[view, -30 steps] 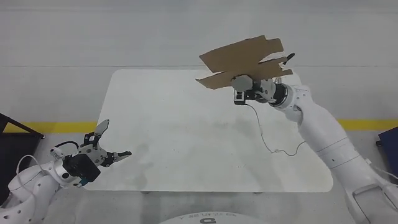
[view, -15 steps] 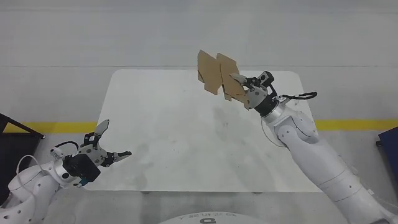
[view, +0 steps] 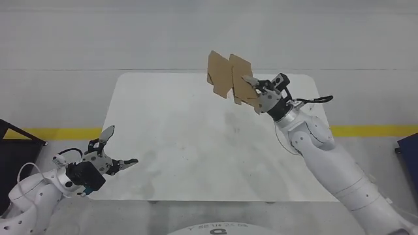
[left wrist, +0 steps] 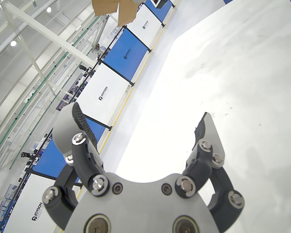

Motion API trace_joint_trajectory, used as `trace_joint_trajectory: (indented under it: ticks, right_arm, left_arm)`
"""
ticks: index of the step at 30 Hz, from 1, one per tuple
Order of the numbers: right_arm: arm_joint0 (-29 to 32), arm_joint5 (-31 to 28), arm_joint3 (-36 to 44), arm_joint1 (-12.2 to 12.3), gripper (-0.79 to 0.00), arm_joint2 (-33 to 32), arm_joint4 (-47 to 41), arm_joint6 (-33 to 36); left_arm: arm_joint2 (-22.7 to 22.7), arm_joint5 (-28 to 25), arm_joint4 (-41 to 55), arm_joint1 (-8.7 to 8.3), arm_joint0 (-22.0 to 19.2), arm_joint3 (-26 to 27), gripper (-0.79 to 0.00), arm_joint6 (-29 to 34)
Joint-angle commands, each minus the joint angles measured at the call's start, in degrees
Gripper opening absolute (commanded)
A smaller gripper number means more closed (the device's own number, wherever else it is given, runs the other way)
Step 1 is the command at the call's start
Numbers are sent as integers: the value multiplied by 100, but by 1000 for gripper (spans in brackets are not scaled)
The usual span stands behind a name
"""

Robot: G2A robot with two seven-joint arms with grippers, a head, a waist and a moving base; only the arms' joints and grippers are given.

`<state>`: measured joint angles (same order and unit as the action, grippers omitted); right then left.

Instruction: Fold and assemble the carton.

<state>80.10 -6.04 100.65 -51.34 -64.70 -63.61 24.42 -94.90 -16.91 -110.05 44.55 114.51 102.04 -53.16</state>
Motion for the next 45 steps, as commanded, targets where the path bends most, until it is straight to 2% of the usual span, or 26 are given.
trace_joint_trajectory:
  ticks: [1,7,9,11,13,20,22,24,26,29,33,34,38,45]
  right_arm:
    - [-12,-433,79,-13,-785,73,1618,-509]
    - [133,-1510,157,-56,-785,271,4717,-1264]
    - [142,-1599,120,-70,-785,320,5706,-1480]
    - [170,-1411,116,-94,-785,353,6684,-1925]
    - [278,-1326,206,-127,-785,404,6929,-2279]
    - [278,-1326,206,-127,-785,404,6929,-2279]
    - [258,-1318,210,-126,-785,412,7028,-2187]
    - [164,-1358,293,-120,-785,459,7781,-1925]
    - [154,-1414,551,-115,-785,589,8732,-1732]
    - [226,-1870,814,-100,-785,773,9804,-1486]
    - [345,-2163,1046,-97,-785,969,10837,-1380]
    - [371,-2075,1081,-102,-785,982,11014,-1398]
    - [524,-1944,1281,-128,-785,1088,11432,-1570]
    - [800,-2125,1459,-110,-785,1011,11825,-1883]
  left_arm:
    - [0,0,0,0,0,0,0,0]
    - [0,0,0,0,0,0,0,0]
    - [0,0,0,0,0,0,0,0]
    - [0,0,0,0,0,0,0,0]
    - [0,0,0,0,0,0,0,0]
    - [6,2,-4,1,-7,8,0,17]
    - [54,-50,54,14,-104,47,0,243]
    - [117,-290,267,23,-305,136,0,312]
    - [142,-876,488,4,-580,136,0,193]
    - [149,-2120,767,-53,-1056,55,0,132]
    - [309,-3650,953,-115,-1736,-36,0,737]
    - [400,-4060,972,-129,-1909,-37,0,931]
    - [1261,-4109,1133,-257,-2361,-134,0,1508]
    - [2748,-4109,2160,-490,-3607,-479,0,2581]
